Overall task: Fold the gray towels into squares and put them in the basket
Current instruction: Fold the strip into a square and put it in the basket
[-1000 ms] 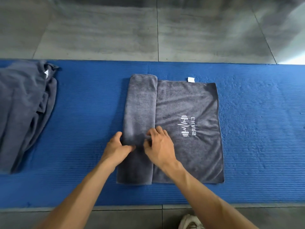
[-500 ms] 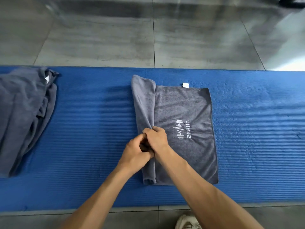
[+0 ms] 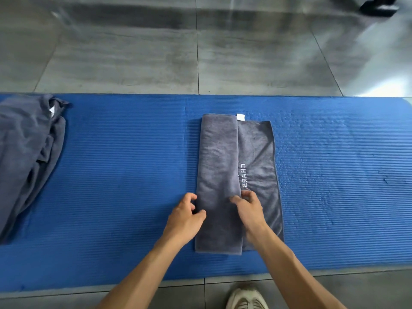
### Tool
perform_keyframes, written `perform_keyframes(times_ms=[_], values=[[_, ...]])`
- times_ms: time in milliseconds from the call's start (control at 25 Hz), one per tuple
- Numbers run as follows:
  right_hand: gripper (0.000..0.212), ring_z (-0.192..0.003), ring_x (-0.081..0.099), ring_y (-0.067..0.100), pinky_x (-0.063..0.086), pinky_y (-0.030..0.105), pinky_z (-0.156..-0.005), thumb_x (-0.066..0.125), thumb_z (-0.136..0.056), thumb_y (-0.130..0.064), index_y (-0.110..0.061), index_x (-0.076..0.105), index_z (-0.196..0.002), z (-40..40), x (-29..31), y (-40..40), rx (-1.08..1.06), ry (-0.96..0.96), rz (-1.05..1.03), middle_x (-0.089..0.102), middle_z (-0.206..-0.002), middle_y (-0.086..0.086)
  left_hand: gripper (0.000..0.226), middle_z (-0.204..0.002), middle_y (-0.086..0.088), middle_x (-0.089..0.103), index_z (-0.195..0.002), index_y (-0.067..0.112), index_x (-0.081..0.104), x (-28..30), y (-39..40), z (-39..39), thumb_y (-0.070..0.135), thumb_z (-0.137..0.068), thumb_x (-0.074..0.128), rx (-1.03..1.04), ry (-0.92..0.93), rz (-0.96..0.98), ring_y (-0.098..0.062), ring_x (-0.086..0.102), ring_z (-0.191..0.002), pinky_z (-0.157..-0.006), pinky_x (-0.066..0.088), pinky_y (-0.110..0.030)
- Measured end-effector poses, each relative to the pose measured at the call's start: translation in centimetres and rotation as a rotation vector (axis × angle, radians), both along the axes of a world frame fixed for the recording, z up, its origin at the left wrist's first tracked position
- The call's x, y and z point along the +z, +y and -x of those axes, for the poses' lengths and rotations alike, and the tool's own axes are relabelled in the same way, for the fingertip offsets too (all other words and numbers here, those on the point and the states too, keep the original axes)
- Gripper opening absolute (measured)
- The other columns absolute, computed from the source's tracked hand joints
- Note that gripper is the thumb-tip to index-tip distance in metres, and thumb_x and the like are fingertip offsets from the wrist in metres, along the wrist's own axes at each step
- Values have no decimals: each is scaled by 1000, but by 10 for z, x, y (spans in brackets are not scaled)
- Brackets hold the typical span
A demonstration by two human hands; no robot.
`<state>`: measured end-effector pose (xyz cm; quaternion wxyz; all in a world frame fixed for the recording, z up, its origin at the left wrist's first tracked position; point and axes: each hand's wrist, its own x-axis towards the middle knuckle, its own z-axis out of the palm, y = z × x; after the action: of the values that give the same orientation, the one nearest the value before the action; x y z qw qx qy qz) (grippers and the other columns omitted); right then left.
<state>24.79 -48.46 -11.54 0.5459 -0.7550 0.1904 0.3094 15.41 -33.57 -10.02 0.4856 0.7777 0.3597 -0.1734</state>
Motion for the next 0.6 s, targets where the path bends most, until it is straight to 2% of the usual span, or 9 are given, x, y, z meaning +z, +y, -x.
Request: perform_keyframes(times_ms=[120,240,360,480,520,600], values=[[22,-95,65,10,54,31,-83,64,-90,-19,-28,57,-108,6,-8,-9,129,-72,76,68,-102,-8,43,-104,11,59,-124,34,42,-9,-9,3,33,-87,64,66,43,48,-9,58,-94,-74,45,-25],[19,-94,67,13,55,36,-86,61,-89,-19,-29,57,-104,7,-13,-8,220,-138,138,71,-97,-8,32,-103,8,64,-110,26,54,-17,-18,1,33,-83,71,213,45,200,-8,62,-92,-83,54,-32],[13,-93,66,16,53,30,-78,59,-91,-15,-24,59,-101,10,-12,-2,219,-152,139,70,-95,-5,23,-111,3,64,-105,21,61,-23,-17,-2,32,-85,66,220,78,168,-10,60,-95,-88,52,-34],[13,-95,69,20,58,31,-74,60,-93,-10,-19,63,-102,24,-9,14,70,67,-87,72,-99,1,46,-128,-4,58,-125,17,55,-23,14,-2,35,-83,61,175,140,32,-24,55,-115,-100,46,-42],[14,-94,71,24,59,34,-72,60,-93,-8,-19,63,-102,30,-7,23,40,165,-171,72,-99,3,44,-128,-7,58,-123,15,55,-22,31,-1,34,-84,61,142,149,-52,-27,55,-117,-100,45,-43],[20,-92,71,24,60,35,-70,59,-93,-6,-20,62,-106,45,-1,47,113,279,-254,72,-99,3,34,-125,-11,61,-116,12,56,-17,74,0,29,-88,62,78,147,-205,-31,56,-115,-98,46,-42]])
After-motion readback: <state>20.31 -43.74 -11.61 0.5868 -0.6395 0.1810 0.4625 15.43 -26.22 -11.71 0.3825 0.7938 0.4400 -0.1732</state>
